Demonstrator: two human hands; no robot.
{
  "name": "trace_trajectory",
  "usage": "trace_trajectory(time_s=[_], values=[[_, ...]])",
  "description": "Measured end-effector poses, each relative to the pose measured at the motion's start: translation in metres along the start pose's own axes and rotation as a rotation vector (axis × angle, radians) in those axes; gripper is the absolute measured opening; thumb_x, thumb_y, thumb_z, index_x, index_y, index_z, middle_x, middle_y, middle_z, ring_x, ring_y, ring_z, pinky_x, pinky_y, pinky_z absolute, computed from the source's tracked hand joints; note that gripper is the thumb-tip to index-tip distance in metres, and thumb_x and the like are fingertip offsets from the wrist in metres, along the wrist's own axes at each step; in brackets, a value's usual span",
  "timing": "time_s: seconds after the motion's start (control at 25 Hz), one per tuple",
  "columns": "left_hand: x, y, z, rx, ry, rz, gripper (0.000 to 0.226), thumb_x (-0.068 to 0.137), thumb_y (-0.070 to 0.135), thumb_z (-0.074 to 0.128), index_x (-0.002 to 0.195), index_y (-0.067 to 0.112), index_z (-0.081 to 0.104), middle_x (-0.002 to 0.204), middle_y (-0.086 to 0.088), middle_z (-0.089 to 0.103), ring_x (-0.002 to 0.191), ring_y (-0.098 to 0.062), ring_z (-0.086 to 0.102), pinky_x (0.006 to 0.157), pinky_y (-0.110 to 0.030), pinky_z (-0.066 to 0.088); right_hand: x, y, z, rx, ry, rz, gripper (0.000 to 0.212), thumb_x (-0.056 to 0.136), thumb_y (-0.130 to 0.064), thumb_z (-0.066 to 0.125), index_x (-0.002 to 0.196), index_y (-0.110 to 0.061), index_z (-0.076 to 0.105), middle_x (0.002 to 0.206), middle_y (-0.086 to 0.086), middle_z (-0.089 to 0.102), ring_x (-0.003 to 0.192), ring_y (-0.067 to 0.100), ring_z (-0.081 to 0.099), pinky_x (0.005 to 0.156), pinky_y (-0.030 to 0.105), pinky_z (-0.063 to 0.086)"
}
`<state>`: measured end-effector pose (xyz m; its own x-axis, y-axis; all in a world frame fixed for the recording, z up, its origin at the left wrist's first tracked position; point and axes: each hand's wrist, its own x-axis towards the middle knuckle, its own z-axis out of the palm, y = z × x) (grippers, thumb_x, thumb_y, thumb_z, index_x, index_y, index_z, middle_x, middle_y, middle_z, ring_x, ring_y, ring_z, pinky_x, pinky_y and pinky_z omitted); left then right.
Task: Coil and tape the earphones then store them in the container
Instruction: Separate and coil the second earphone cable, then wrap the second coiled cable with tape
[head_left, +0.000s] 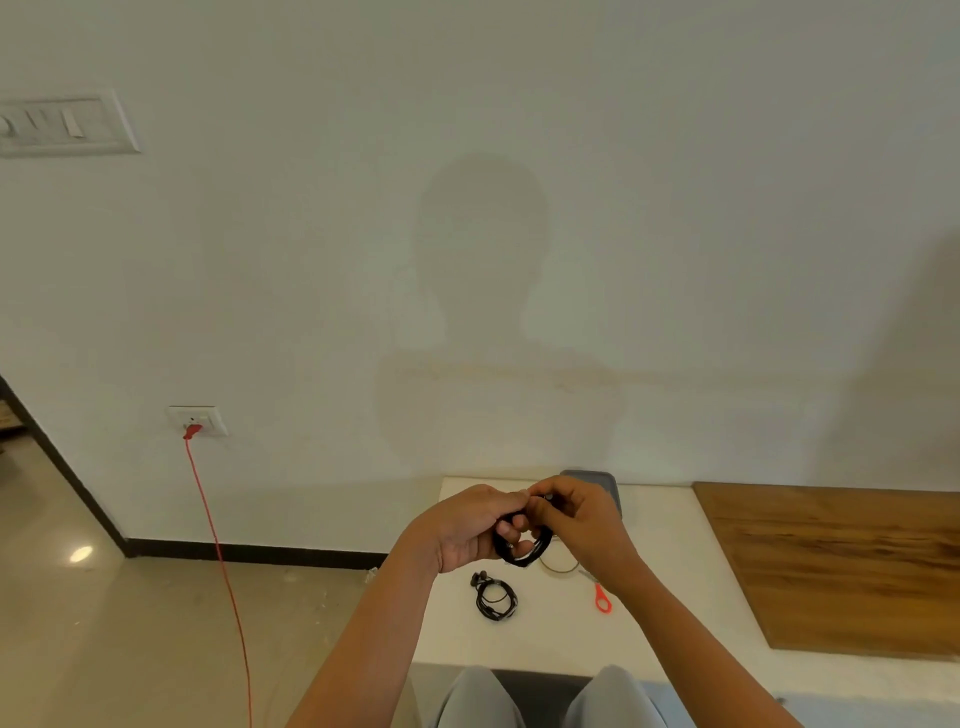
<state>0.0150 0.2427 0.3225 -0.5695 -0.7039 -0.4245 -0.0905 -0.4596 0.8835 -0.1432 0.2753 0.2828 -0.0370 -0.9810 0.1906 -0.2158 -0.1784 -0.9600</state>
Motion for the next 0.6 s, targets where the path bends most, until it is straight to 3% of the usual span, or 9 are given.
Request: trace_trajectory(time_s=[0.24,0.36,0.48,0.6], values=[[0.024,-0.018,0.004,0.317,0.114,0.041,0.018,0.098,0.02,0.05,0.09,0.008,0.061,0.069,0.002,0.052,0.053,-0.006,0.047,0.066,-0.022,0.051,0.005,0.02,-0.005,-0.002,0.012,0.117,0.01,0.091,-0.008,0.06,0.086,-0.007,0.069,0.069,0.004,0.068,0.059,0.012,0.063,0.06,0.021,0.051],[0.037,-0.032,0.0,0.401,0.111,0.081,0.018,0.098,0.02,0.046,0.092,0.014,0.061,0.075,0.002,0.054,0.063,-0.009,0.049,0.072,-0.025,0.048,0.013,0.034,-0.009,0.138,-0.01,0.246,0.012,0.091,-0.012,0.06,0.087,-0.004,0.068,0.067,0.004,0.065,0.061,0.017,0.059,0.065,0.029,0.052],[0.055,-0.049,-0.005,0.314,0.132,0.051,0.022,0.1,0.022,0.045,0.093,0.013,0.064,0.072,0.004,0.056,0.061,-0.009,0.049,0.071,-0.025,0.046,0.018,0.055,-0.006,0.261,-0.023,0.393,0.013,0.092,-0.016,0.06,0.093,-0.004,0.067,0.066,0.002,0.061,0.062,0.015,0.055,0.066,0.029,0.051],[0.074,-0.078,-0.006,0.017,0.204,-0.048,0.021,0.097,0.013,0.044,0.084,0.01,0.059,0.061,0.002,0.046,0.049,-0.008,0.038,0.053,-0.021,0.038,0.017,0.087,0.004,0.269,-0.028,0.491,0.014,0.092,-0.017,0.06,0.098,-0.006,0.066,0.079,0.008,0.066,0.069,0.017,0.06,0.069,0.027,0.054]])
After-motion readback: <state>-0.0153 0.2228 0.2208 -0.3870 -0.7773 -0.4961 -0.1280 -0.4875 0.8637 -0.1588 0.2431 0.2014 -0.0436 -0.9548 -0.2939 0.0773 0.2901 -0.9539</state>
